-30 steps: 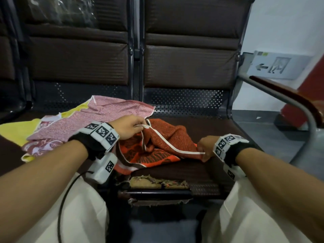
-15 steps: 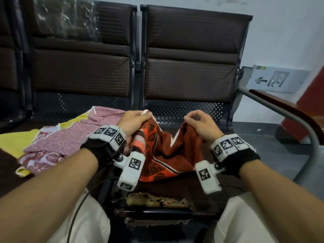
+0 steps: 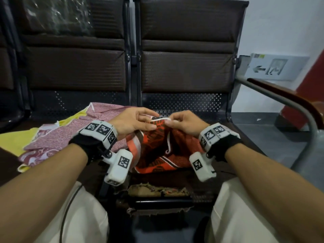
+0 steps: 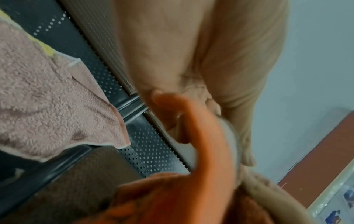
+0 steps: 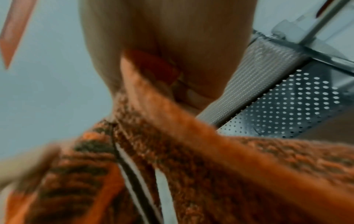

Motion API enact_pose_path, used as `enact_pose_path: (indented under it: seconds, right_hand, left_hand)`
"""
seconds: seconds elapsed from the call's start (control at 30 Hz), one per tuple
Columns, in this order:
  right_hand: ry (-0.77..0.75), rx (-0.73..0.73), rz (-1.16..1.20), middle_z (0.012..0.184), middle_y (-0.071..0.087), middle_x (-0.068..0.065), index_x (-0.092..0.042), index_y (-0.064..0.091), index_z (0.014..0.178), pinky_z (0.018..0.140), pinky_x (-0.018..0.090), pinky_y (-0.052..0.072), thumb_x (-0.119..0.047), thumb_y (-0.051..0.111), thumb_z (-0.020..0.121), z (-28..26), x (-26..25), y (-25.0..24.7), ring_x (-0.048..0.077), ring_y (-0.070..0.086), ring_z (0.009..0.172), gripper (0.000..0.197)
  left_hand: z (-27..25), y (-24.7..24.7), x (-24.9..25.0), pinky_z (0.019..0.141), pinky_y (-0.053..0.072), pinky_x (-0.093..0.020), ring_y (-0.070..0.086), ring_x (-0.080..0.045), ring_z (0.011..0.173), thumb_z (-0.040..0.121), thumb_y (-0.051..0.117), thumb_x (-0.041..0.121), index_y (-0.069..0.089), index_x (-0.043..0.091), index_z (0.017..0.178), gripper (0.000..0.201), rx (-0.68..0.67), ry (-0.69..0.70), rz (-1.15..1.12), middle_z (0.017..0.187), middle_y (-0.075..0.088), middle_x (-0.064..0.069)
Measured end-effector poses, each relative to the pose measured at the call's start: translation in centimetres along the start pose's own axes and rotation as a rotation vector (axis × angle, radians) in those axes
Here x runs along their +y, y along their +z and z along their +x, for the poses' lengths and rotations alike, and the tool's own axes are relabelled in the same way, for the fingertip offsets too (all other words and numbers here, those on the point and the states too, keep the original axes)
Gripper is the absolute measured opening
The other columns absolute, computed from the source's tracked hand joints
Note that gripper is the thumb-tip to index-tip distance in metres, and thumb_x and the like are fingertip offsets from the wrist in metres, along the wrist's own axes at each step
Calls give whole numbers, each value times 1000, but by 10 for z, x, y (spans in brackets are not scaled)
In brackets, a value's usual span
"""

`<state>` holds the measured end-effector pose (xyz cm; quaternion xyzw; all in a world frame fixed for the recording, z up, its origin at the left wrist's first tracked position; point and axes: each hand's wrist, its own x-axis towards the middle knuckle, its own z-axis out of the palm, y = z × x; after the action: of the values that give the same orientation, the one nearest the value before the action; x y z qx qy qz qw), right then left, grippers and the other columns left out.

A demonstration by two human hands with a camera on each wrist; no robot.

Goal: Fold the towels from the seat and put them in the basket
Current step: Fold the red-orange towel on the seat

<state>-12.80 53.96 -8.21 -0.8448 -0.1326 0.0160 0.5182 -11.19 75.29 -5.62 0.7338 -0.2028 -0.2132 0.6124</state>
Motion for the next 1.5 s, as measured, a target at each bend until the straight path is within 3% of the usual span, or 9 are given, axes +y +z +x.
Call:
enact_pose_path:
  seconds: [0.17,0.37,0.5,0.6,0.7,0.87,0.97,1.2,1.5]
  right_hand:
    - [-64,359,160,50,62,-15,-15,64,69,50,7,40,-15,63,90,3,-3,-16,-8,53,48,20]
    - [-89,498,152,55,60,-10,-16,65,75,56,16,40,-10,71,82,8,-13,-5,1,51,52,10]
    - [-220,394,314,53,64,-7,-16,69,68,49,13,44,-7,67,82,5,-46,2,1,58,49,17]
    - [-243,257,403,73,72,4,-16,73,80,60,25,56,5,55,79,4,-57,0,15,71,70,27]
    - [-164,305,96,79,71,4,-17,67,88,64,26,55,11,60,76,3,-48,-1,13,68,74,31]
    - [-174,341,-465,78,59,-8,-30,65,68,64,10,37,-32,78,73,0,-34,-2,0,53,71,14]
    - [-258,329,-386,84,62,-5,-27,65,68,73,17,44,-33,75,76,3,-38,2,6,58,79,14]
    - [-150,312,-262,63,65,-8,-23,66,67,57,10,40,-39,72,77,11,-28,9,-4,56,59,21]
    - [-105,249,46,67,67,-1,-19,67,64,73,41,52,-37,70,77,16,-21,11,16,63,68,22]
  left_hand:
    - [3,-10,-9,53,48,-21,62,-16,66,72,76,9,65,2,100,31,284,17,66,78,67,-8]
    - [10,-7,-3,45,43,-20,58,-13,57,72,77,12,64,12,73,13,517,195,-38,68,67,-1]
    - [17,7,0,48,51,-20,59,-17,60,83,69,12,65,4,80,9,516,184,-98,76,66,-11]
    - [19,13,3,49,54,-19,61,-11,50,87,64,13,65,5,78,12,535,151,-180,67,65,-7]
    - [19,9,4,55,56,-21,63,-10,52,91,58,11,64,5,81,13,551,114,-196,74,65,-12]
    - [12,5,2,74,58,-37,68,-33,81,89,61,14,65,-8,99,24,474,102,-101,97,69,-24]
    - [7,9,5,74,58,-38,69,-25,73,86,63,12,69,-3,94,17,412,128,-98,93,70,-24]
    - [7,18,5,63,57,-25,67,-11,61,87,62,10,65,4,80,10,291,155,-172,90,69,-19]
    - [4,12,-3,74,58,-30,67,-17,73,69,78,5,65,10,88,24,218,194,11,80,69,-7]
